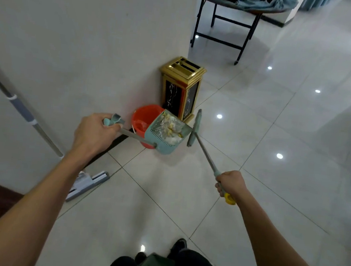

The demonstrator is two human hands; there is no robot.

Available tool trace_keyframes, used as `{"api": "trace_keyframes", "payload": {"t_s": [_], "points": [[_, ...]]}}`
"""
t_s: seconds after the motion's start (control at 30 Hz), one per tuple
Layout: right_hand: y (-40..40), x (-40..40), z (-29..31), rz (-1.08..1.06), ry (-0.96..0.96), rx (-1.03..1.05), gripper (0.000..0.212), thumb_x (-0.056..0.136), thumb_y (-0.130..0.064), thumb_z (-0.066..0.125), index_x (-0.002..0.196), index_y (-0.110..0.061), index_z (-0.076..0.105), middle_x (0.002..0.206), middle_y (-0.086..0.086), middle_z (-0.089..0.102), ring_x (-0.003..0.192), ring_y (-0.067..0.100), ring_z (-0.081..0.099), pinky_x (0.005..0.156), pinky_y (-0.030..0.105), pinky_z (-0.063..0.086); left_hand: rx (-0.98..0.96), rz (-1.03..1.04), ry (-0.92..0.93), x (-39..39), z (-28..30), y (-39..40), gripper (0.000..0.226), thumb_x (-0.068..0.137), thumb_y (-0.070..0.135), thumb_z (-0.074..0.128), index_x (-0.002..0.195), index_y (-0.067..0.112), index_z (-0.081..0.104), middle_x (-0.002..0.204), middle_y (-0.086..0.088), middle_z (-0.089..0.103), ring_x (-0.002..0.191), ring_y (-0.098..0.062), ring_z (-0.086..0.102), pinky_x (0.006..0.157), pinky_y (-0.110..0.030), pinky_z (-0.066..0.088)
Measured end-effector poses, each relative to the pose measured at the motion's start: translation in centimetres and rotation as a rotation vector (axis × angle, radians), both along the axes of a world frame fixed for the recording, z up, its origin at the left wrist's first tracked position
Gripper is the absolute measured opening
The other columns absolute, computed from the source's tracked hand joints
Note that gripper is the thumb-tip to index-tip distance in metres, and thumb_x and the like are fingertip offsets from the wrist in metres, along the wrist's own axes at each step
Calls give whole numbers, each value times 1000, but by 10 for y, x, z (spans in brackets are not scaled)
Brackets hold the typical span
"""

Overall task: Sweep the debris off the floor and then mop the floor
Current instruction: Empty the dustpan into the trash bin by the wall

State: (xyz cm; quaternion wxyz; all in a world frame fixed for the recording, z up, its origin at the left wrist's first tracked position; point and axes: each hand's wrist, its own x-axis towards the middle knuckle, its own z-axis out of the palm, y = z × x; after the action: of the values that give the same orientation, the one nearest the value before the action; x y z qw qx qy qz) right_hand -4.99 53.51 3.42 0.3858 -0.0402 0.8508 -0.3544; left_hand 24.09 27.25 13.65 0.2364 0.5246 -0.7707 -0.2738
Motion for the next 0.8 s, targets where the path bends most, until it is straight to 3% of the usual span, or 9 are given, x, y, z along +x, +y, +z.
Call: {"api": "trace_keyframes", "payload": {"t_s": [0.17, 0.37, 0.8], "points": [[-2, 1, 8, 44, 13, -37, 19, 93, -8, 64, 88, 10, 68, 66, 19, 63, 49, 25, 54, 49, 30, 48, -44, 58, 3, 11, 13, 5, 17, 87, 37, 69, 103, 35, 77, 71, 9, 67, 57, -17, 54, 58, -27, 41], [-19, -23, 11, 101, -14, -61, 18, 93, -6, 62, 94, 10, 68, 69, 19, 63, 49, 24, 54, 46, 28, 47, -77, 122, -13, 1, 26, -5, 23, 85, 40, 69, 107, 33, 76, 77, 6, 71, 65, -20, 63, 66, -33, 54], [-51, -144, 2, 303, -38, -47, 17, 92, -6, 62, 95, 10, 68, 68, 19, 63, 48, 23, 55, 45, 27, 47, -213, 226, -163, -96, 38, -6, 21, 88, 39, 65, 106, 32, 76, 78, -2, 72, 75, -30, 65, 71, -41, 57]]}}
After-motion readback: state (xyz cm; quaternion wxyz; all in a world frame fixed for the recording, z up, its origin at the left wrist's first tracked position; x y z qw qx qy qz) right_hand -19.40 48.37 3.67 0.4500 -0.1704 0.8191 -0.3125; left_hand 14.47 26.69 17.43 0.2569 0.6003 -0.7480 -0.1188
